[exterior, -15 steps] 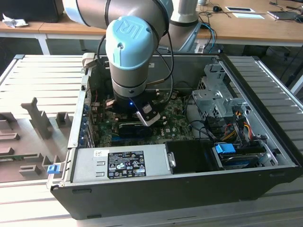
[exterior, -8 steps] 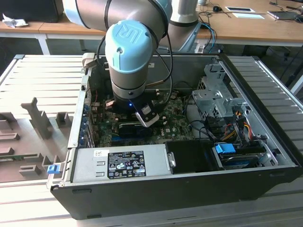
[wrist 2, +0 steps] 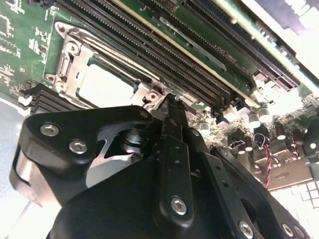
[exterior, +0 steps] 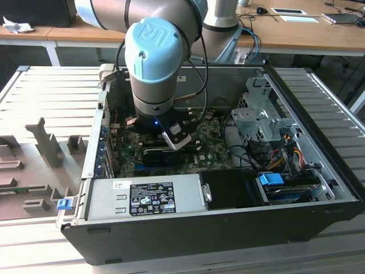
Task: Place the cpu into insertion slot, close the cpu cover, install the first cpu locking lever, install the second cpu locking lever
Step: 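Install the second cpu locking lever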
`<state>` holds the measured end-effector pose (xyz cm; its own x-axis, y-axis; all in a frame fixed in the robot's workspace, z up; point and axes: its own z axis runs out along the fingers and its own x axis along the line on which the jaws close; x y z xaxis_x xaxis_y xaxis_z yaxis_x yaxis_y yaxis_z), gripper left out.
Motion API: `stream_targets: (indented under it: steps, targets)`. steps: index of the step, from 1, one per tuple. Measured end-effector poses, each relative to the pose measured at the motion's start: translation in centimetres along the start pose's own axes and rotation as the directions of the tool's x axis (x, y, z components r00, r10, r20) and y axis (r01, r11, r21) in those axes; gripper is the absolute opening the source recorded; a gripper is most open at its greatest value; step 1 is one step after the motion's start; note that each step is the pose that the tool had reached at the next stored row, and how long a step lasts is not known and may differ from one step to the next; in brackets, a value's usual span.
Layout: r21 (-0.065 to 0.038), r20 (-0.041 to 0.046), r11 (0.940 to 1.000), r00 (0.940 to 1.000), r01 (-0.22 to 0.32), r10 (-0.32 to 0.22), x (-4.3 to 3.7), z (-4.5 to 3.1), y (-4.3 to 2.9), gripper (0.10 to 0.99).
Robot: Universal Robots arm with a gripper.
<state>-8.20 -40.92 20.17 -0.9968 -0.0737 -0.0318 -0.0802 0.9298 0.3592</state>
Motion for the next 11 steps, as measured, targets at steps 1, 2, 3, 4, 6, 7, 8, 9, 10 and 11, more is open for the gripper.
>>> stream_targets:
  steps: [1,2,3,4,6,7,8,9,10,11]
  targets:
    - [0.0,0.0,1.0,1.0,0.0,0.0,0.0,-0.13,0.05,0.106]
    - [0.0,0.0001,1.0,1.0,0.0,0.0,0.0,-0.29,0.12,0.106]
    - [0.0,-0.0001,1.0,1.0,0.0,0.0,-0.01,-0.48,0.19,0.106]
    - [-0.001,-0.0005,1.0,1.0,0.0,0.0,-0.01,-0.63,0.25,0.106]
    - [-0.001,-0.0029,1.0,1.0,-0.001,0.001,-0.04,-1.46,0.57,0.106]
    - [-0.001,-0.0029,1.0,1.0,-0.001,0.001,-0.05,-1.66,0.64,0.106]
    - [-0.001,-0.003,1.0,1.0,-0.001,0.001,-0.05,-1.78,0.69,0.106]
    - [-0.001,-0.003,1.0,1.0,-0.001,0.001,-0.06,-1.91,0.74,0.106]
    - [-0.001,-0.003,1.0,1.0,-0.001,0.001,-0.06,-1.97,0.76,0.106]
    - [-0.001,-0.0029,1.0,1.0,-0.001,0.001,-0.06,-1.98,0.77,0.106]
